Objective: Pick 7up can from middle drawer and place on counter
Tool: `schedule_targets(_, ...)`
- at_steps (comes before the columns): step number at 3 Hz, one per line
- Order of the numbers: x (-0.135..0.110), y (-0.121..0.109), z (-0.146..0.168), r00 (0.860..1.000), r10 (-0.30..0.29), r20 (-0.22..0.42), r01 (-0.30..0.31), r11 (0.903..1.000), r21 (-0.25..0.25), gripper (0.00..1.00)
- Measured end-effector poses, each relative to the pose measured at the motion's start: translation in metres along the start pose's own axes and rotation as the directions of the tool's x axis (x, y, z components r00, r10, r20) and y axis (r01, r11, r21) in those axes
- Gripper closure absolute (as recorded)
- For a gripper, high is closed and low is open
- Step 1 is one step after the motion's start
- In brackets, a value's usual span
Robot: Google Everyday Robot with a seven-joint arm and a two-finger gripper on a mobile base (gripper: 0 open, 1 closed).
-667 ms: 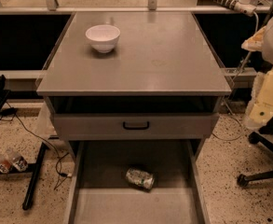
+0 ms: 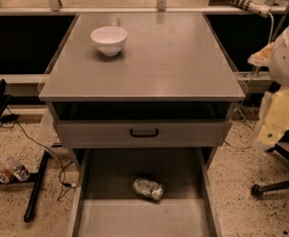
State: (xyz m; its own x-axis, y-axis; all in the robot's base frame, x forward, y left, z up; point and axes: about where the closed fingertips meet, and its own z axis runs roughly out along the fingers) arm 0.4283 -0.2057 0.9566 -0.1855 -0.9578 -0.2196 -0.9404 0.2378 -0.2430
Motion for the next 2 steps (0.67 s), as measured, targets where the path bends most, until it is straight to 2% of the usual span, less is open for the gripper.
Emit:
schedule_targets(1, -0.006, 0.034, 0.038, 0.997, -0.06, 0.051, 0.061, 0.9981, -0.012, 0.0)
schedule_targets(2, -0.005, 0.077, 0.116, 0.981, -0.096, 0.168, 0.106, 0.9929, -0.053, 0.0)
